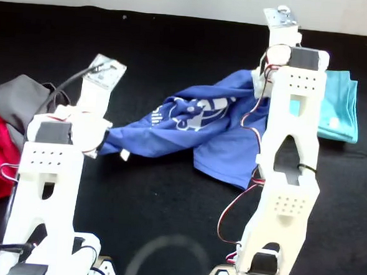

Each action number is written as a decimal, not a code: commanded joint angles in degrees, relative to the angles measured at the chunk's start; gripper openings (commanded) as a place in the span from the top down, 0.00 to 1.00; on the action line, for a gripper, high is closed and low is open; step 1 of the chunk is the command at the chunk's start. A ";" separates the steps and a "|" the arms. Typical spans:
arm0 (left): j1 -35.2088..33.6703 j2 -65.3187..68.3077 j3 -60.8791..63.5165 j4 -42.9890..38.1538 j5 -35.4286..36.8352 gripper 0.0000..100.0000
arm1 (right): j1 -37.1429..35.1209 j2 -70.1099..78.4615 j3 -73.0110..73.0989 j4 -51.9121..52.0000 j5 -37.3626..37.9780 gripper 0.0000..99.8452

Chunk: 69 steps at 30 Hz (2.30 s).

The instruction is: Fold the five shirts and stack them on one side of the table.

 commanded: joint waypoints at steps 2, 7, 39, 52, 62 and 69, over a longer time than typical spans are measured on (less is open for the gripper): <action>-0.48 -1.10 0.75 -1.32 -0.18 0.99 | -0.04 -3.21 -5.76 7.34 0.26 0.78; 0.40 -1.19 0.40 4.04 -0.18 0.99 | 1.10 -9.80 -9.10 9.27 0.26 0.78; 3.82 -1.10 16.22 -0.97 -0.18 0.99 | -10.86 -43.21 86.20 -26.15 0.53 0.76; 3.74 -1.10 16.04 -0.62 -0.18 0.99 | -8.92 -29.05 83.30 -31.87 0.62 0.78; 3.82 -1.10 16.31 -0.97 -0.18 0.99 | -1.80 -29.49 76.18 -29.76 0.62 1.00; 4.00 -1.10 14.29 -0.70 0.53 0.99 | 4.26 -41.19 72.13 -23.25 0.70 0.99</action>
